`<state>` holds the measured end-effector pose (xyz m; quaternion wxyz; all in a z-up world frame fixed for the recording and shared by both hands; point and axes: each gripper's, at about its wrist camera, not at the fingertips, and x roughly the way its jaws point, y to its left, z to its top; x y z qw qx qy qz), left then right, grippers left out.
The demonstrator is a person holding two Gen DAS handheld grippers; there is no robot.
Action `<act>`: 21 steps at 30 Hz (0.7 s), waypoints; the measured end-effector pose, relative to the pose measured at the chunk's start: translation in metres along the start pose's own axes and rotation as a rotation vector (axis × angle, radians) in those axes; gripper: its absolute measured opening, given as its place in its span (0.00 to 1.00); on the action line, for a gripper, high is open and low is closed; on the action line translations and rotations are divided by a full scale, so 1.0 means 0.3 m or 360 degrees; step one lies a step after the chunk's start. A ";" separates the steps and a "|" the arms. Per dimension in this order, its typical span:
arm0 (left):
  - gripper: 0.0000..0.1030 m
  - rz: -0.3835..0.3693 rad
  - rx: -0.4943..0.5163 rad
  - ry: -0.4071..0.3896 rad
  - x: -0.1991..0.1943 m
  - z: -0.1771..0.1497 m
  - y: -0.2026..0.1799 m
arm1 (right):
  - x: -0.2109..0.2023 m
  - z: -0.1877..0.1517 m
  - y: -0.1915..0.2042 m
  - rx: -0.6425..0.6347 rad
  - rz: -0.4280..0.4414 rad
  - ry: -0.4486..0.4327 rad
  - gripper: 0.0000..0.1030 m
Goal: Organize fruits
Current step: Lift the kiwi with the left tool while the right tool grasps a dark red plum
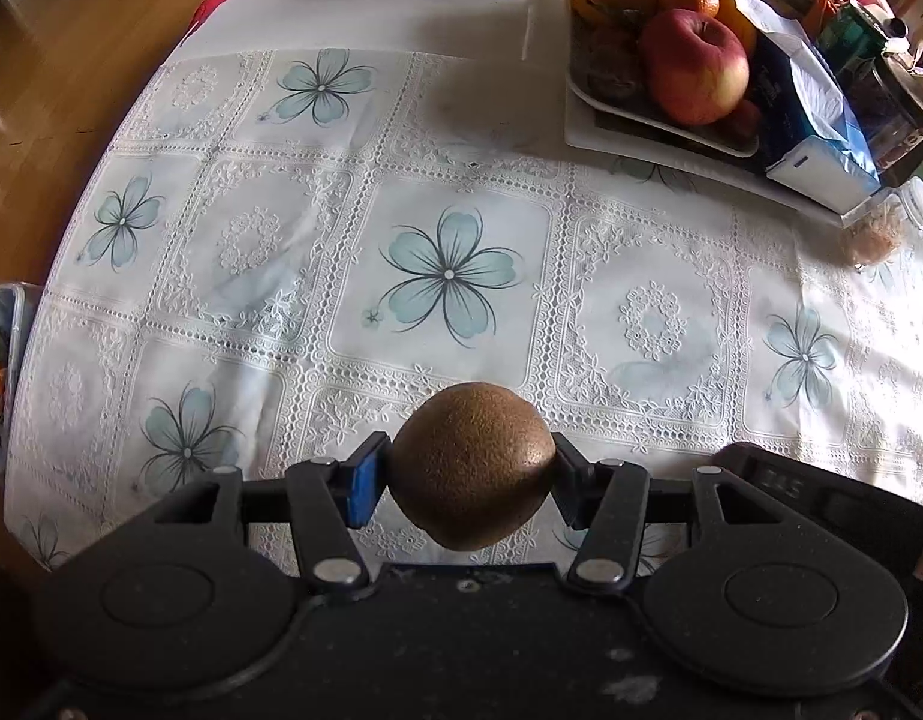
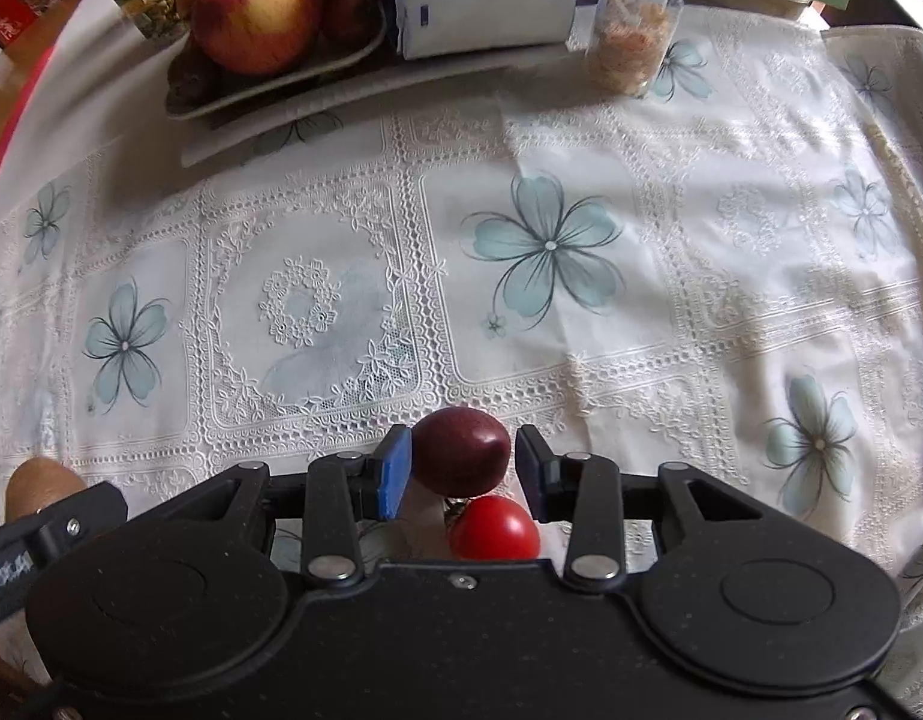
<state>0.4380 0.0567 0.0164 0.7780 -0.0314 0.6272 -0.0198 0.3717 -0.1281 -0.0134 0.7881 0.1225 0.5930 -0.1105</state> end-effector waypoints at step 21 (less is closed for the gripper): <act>0.55 -0.0026 -0.0032 0.0006 -0.013 0.002 0.020 | 0.042 -0.037 0.067 -0.0072 -0.0039 -0.0015 0.42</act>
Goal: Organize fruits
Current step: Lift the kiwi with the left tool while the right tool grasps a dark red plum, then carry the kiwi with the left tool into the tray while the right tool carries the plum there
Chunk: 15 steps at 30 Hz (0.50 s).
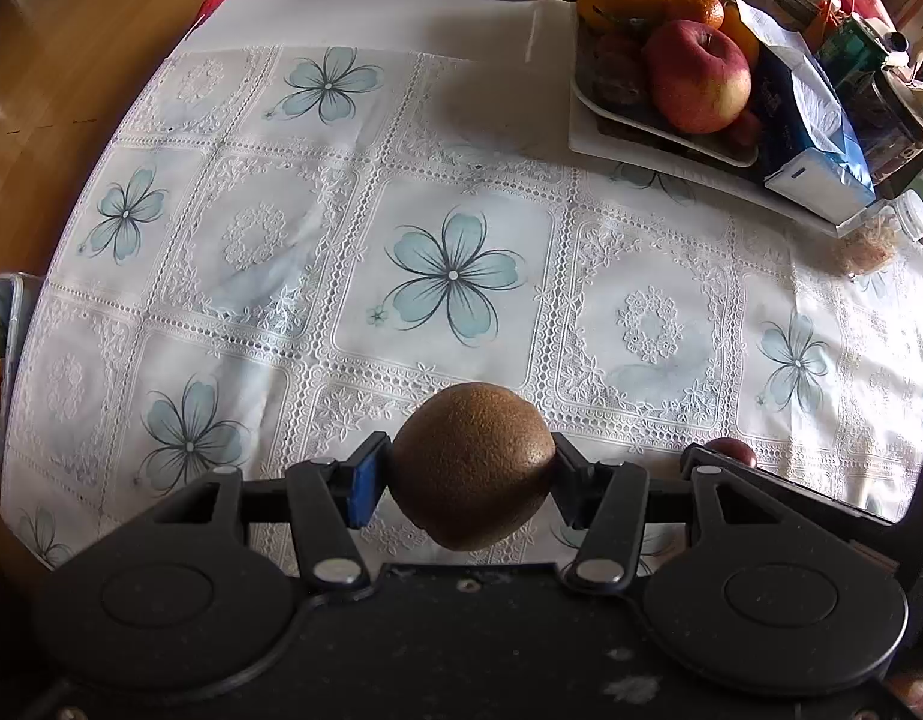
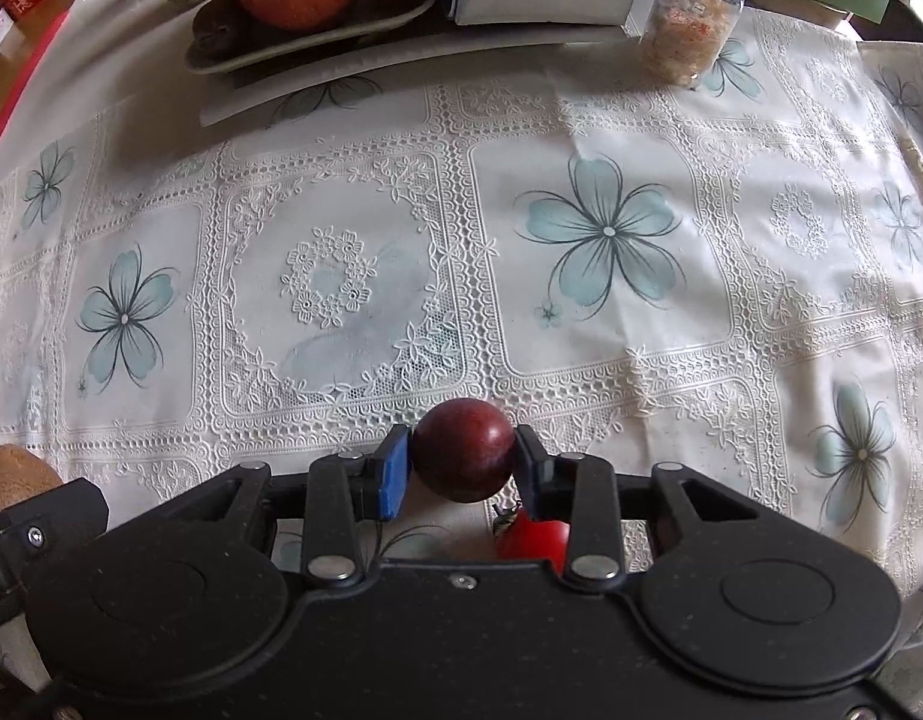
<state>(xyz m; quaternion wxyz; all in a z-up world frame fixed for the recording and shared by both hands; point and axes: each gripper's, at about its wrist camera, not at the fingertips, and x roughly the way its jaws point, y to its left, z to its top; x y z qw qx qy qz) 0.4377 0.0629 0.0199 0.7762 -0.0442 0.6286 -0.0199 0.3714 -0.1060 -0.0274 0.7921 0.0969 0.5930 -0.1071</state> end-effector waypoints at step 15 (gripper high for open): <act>0.55 0.0055 0.0072 -0.0048 -0.016 -0.044 -0.024 | -0.144 -0.049 -0.095 0.0051 0.0073 -0.0069 0.42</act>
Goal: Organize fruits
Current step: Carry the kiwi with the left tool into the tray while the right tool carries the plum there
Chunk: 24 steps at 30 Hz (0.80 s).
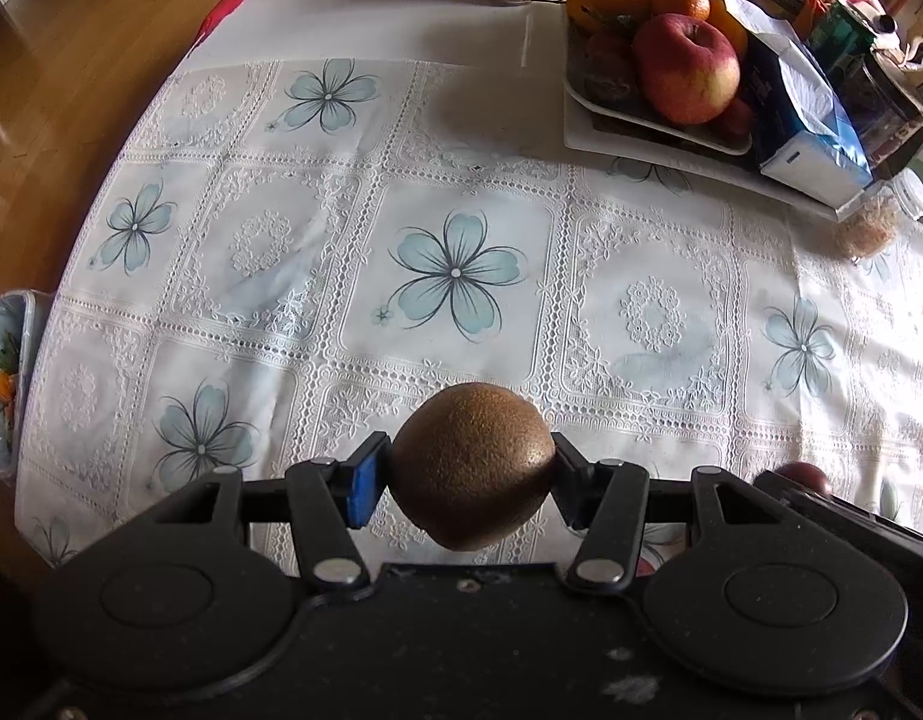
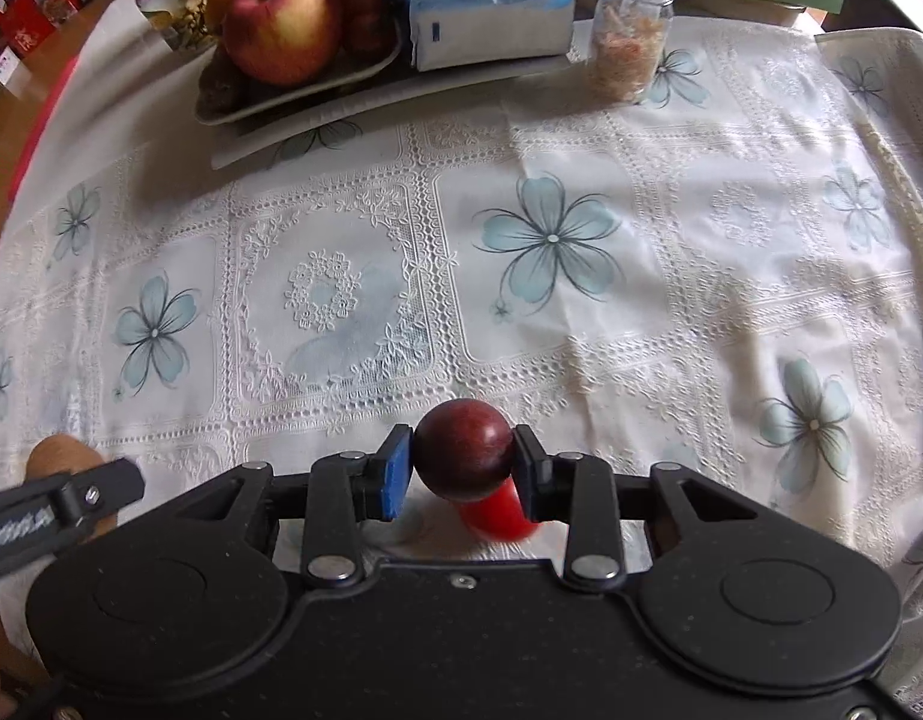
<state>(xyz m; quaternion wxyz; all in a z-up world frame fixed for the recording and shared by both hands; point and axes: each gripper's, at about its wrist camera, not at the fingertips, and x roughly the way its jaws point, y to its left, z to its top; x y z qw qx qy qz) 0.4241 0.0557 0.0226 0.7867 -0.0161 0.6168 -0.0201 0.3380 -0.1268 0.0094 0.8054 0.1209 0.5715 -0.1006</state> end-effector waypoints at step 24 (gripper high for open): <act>0.55 -0.0156 0.0142 -0.0023 -0.253 -0.650 -0.112 | -0.349 -0.462 -0.309 -0.0052 0.0029 -0.0146 0.42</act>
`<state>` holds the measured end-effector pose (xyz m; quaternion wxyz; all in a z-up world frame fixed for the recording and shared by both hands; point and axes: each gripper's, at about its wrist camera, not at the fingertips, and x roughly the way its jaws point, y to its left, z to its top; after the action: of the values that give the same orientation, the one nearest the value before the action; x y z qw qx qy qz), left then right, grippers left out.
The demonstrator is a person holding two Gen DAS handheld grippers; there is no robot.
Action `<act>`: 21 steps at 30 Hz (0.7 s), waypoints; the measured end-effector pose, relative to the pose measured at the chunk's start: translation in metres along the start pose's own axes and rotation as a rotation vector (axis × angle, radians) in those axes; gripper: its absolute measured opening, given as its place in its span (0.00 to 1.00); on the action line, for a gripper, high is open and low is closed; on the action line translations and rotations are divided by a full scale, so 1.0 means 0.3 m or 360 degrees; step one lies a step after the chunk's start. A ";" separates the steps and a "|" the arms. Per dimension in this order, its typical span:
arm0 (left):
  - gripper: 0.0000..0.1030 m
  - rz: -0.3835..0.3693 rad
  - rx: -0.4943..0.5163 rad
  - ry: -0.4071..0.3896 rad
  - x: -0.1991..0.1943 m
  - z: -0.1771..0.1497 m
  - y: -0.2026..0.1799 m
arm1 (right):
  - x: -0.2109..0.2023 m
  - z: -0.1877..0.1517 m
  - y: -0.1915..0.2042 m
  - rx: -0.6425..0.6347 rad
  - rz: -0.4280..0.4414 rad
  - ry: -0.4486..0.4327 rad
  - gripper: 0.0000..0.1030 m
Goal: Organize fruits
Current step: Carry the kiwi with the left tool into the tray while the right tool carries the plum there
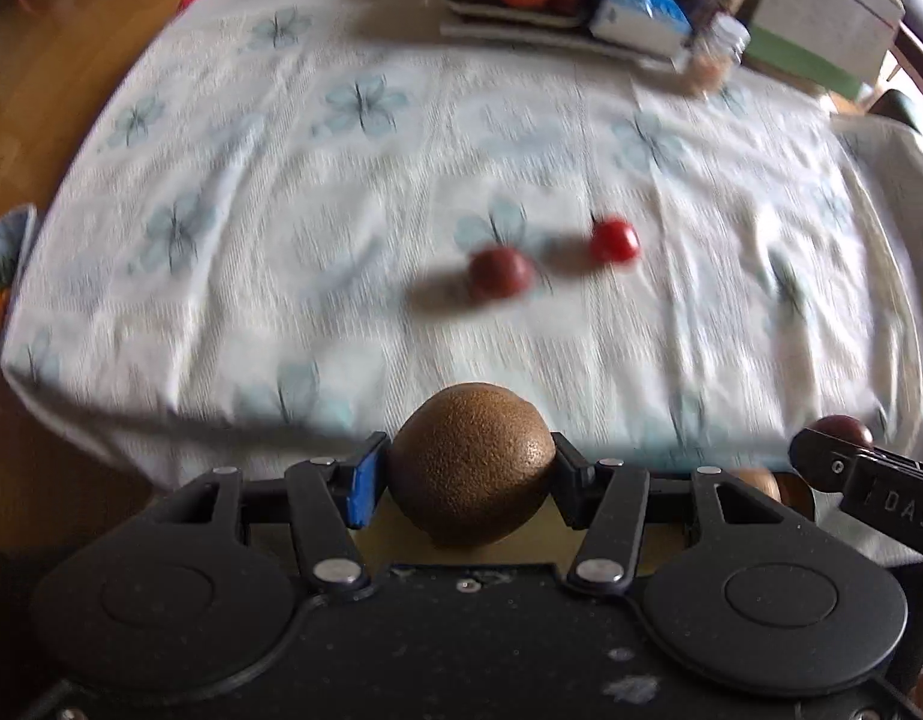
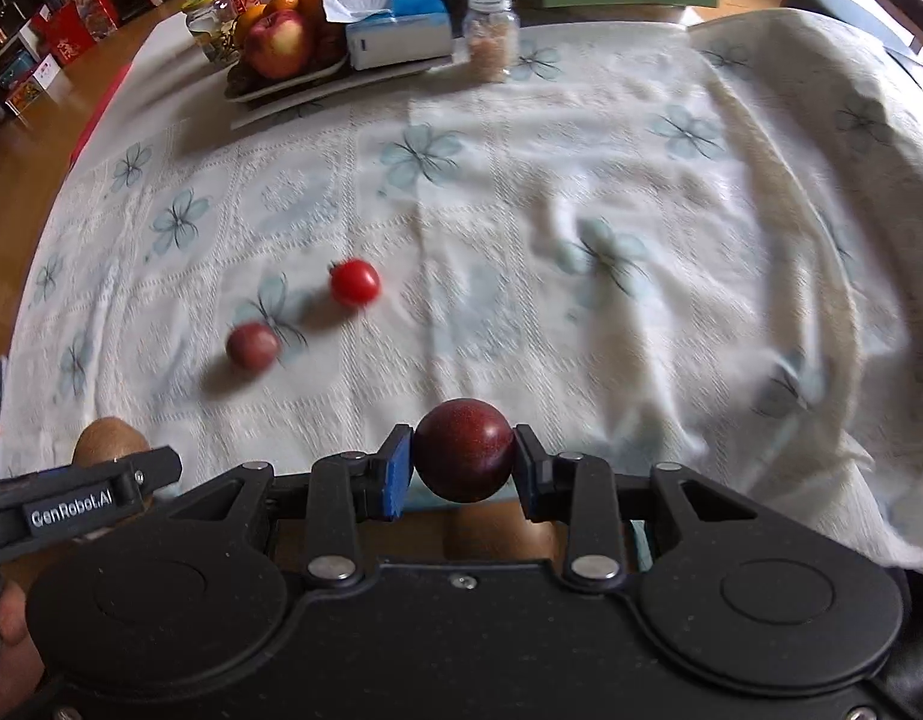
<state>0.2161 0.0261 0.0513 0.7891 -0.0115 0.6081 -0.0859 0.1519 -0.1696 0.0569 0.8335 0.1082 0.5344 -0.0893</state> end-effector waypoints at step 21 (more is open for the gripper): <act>0.51 0.0033 0.0026 0.0128 0.032 -0.279 -0.119 | -0.050 -0.296 -0.138 0.0103 0.0033 0.0086 0.42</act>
<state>0.1336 -0.0033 0.0247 0.7650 0.0047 0.6387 -0.0831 0.0573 -0.1843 0.0312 0.8157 0.1429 0.5525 -0.0948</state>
